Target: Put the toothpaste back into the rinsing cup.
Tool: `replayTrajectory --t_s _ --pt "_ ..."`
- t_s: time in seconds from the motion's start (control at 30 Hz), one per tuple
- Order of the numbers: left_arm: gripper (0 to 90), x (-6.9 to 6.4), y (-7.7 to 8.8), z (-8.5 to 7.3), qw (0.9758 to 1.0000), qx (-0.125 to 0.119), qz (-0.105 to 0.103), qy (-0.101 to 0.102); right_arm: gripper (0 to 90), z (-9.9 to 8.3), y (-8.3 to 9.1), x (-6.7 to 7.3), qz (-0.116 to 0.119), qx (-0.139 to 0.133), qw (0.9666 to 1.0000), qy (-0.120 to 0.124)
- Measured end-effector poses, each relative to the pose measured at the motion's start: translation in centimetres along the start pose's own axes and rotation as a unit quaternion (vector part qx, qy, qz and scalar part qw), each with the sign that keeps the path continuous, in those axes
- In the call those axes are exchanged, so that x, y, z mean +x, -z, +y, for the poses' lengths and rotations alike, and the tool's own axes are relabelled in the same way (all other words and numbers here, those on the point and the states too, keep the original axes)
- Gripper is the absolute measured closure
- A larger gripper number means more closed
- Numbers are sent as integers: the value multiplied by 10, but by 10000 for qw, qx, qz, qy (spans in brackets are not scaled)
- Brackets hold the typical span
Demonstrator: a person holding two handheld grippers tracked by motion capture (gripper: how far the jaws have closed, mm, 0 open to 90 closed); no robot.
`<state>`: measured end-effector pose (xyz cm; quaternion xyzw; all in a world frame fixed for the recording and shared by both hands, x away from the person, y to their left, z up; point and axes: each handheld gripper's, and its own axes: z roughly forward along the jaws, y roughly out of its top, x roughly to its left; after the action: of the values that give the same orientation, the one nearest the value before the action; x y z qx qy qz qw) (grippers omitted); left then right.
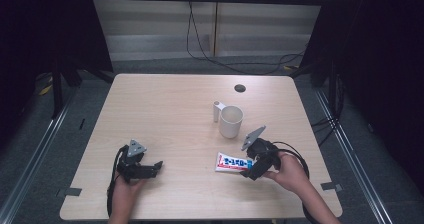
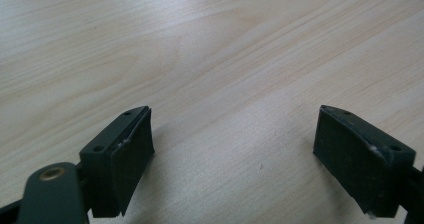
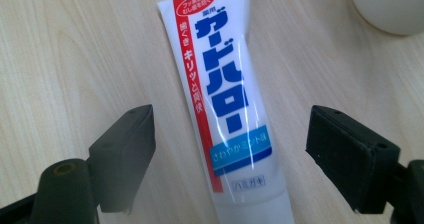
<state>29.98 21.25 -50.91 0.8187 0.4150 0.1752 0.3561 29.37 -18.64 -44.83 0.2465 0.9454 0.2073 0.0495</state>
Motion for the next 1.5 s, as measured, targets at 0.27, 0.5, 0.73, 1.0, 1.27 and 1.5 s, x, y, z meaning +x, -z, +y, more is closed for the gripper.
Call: replayTrajectory --t_s 0.27,0.5,0.73,1.0,1.27,1.5 --pt "162 0 0 0 10000 7 3 -6 197 16 -8 0 -47 268 9993 240" --pt "162 0 0 0 10000 8 4 -4 210 21 -15 1 28 438 9988 238" --pt "162 0 0 0 10000 6 5 -11 219 26 -22 0 33 613 9974 384" --pt "163 0 0 0 10000 -2 11 -28 258 29 -29 0 76 707 9965 444" --pt "162 0 0 0 10000 -3 -1 -33 340 32 -33 1 163 744 9960 457" --pt "162 0 0 0 10000 -1 -3 -35 354 32 -40 2 139 852 9947 565"
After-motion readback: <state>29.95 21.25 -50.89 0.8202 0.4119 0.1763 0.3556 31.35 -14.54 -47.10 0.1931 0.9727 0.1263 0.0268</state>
